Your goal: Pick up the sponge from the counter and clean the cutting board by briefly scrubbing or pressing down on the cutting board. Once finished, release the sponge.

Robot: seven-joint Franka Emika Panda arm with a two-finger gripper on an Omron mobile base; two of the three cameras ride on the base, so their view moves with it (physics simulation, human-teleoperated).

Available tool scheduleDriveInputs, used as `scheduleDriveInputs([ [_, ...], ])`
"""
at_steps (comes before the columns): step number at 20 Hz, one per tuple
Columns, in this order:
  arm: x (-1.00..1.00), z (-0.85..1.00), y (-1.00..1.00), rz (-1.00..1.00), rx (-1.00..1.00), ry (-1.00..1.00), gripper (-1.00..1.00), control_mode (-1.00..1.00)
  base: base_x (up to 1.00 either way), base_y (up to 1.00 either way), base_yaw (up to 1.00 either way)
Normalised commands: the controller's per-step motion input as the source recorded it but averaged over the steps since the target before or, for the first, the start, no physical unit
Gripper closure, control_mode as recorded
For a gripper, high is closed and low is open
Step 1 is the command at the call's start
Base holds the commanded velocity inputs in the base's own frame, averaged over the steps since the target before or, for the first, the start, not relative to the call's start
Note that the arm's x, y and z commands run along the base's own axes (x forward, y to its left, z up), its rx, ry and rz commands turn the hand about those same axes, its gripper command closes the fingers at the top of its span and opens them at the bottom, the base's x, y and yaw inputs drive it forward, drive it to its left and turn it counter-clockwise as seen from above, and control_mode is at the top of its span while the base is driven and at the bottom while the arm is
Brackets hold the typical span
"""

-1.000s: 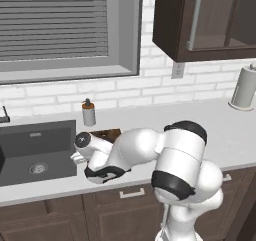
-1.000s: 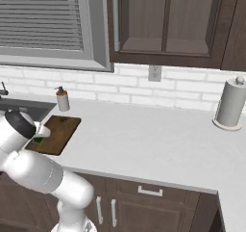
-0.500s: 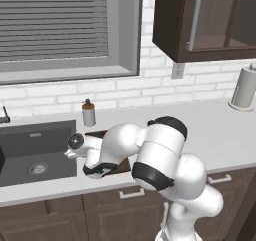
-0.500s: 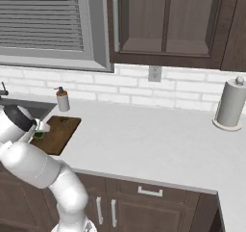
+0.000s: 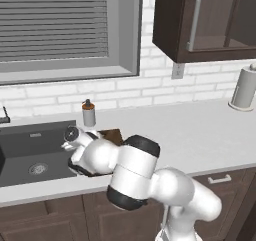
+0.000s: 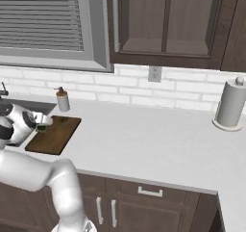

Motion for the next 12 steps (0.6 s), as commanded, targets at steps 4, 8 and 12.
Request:
scheduleDriveInputs([
  [4, 0.39, -0.42, -0.59, 0.01, 0.05, 0.00, 1.00, -1.00, 0.00, 0.00, 0.00],
  [8, 0.36, -0.46, -0.41, 0.01, 0.02, -0.04, 1.00, -1.00, 0.00, 0.00, 0.00],
  [12, 0.28, -0.31, -0.25, 0.00, 0.00, -0.09, 1.00, -1.00, 0.00, 0.00, 0.00],
])
